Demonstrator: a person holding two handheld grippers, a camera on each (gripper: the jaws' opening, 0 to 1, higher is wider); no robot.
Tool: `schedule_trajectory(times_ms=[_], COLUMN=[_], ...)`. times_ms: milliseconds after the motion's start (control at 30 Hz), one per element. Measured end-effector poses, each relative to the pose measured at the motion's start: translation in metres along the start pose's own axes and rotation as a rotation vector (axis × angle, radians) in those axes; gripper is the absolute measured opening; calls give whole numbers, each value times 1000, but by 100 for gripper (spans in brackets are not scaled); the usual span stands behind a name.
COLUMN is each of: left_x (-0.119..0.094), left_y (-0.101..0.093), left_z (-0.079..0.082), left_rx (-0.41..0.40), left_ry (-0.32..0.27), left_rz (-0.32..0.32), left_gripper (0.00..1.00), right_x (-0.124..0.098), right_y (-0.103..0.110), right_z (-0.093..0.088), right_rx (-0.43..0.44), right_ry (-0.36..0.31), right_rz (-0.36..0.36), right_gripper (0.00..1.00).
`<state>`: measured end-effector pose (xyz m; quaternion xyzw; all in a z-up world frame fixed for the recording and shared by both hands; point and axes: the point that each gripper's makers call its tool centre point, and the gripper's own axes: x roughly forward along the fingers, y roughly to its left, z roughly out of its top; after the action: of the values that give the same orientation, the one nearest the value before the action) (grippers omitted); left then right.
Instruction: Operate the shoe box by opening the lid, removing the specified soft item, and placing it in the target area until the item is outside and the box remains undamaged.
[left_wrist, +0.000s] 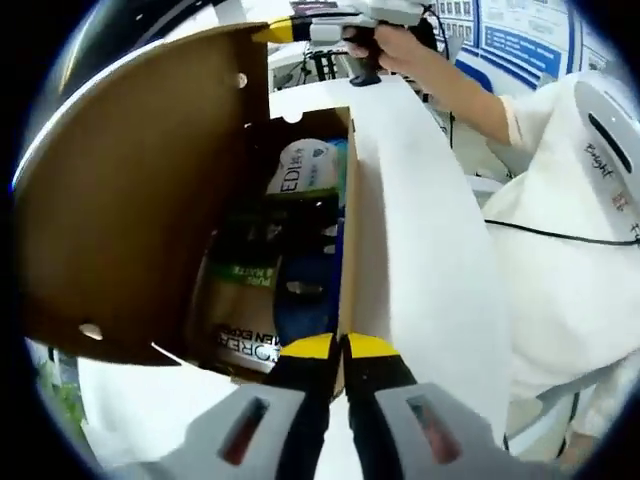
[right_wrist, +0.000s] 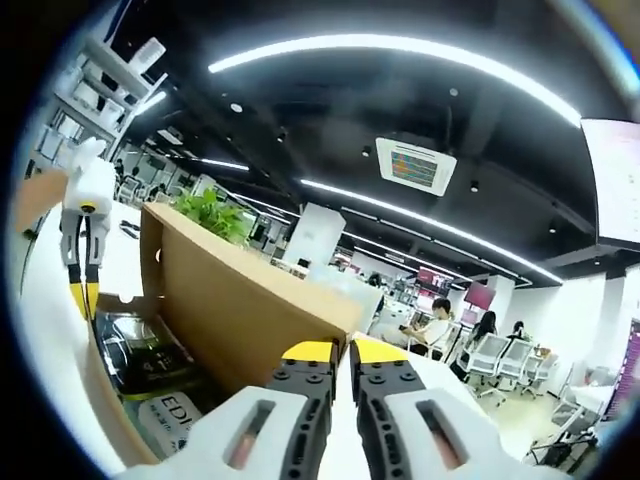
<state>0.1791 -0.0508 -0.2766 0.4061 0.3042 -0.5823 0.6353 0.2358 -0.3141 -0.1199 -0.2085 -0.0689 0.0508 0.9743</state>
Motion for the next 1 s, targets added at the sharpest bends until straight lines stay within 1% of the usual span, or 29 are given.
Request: schedule_trajectory(times_ms=[67, 100, 167, 233, 267, 333, 400, 433, 467, 500, 700, 733, 767, 867, 900, 933, 967, 1000], left_x=[0, 0, 2, 3, 3, 3, 3, 4, 4, 4, 4, 3, 3, 4, 4, 4, 4, 4], left_y=[0, 0, -1, -1, -2, -1, -1, -1, -1, -1, -1, -2, -2, -1, -1, 0, 1, 1], left_z=[-1, -1, -3, -5, -5, -4, -4, -4, -4, -4, -4, -4, -4, -5, -4, -5, -5, -5], left_rx=[4, -44, 15, 10, 15, 12, 16, 14, -8, -8, -1, 22, 24, 47, 40, 15, -27, -24], left_ry=[3, -5, -10, -17, -26, -26, -16, -14, -3, -2, 4, 1, 0, 22, 25, 33, 34, 31], left_rz=[2, 0, 2, -3, -13, -16, -24, -25, -27, -25, -33, -27, -24, -6, -2, 4, 4, 0], left_gripper=[3, 3, 3, 3, 3, 3, 2, 2, 2, 2, 2, 2, 2, 2, 3, 3, 3, 3], right_x=[0, 0, 1, 0, 1, 3, 6, 7, 8, 9, 14, 15, 16, 17, 18, 18, 18, 18], right_y=[0, 0, 2, -1, 0, -2, -3, -3, -5, -5, -6, -6, -6, -7, -7, -7, -7, -7], right_z=[0, 0, 0, 0, 1, 1, 1, 1, 2, 1, 3, 3, 2, 2, 2, 2, 2, 2], right_rx=[-3, -7, -16, -46, -39, -20, 22, 28, 54, 63, 62, 63, 64, 63, 71, 77, 97, 107], right_ry=[3, 8, 17, 31, 29, 31, 33, 33, 36, 40, 58, 60, 61, 59, 59, 58, 62, 65], right_rz=[2, 4, 21, 16, 26, 27, 36, 39, 43, 45, 54, 55, 56, 53, 53, 52, 52, 51], right_gripper=[4, 4, 4, 4, 4, 4, 4, 3, 3, 3, 3, 3, 3, 3, 3, 3, 3, 3])
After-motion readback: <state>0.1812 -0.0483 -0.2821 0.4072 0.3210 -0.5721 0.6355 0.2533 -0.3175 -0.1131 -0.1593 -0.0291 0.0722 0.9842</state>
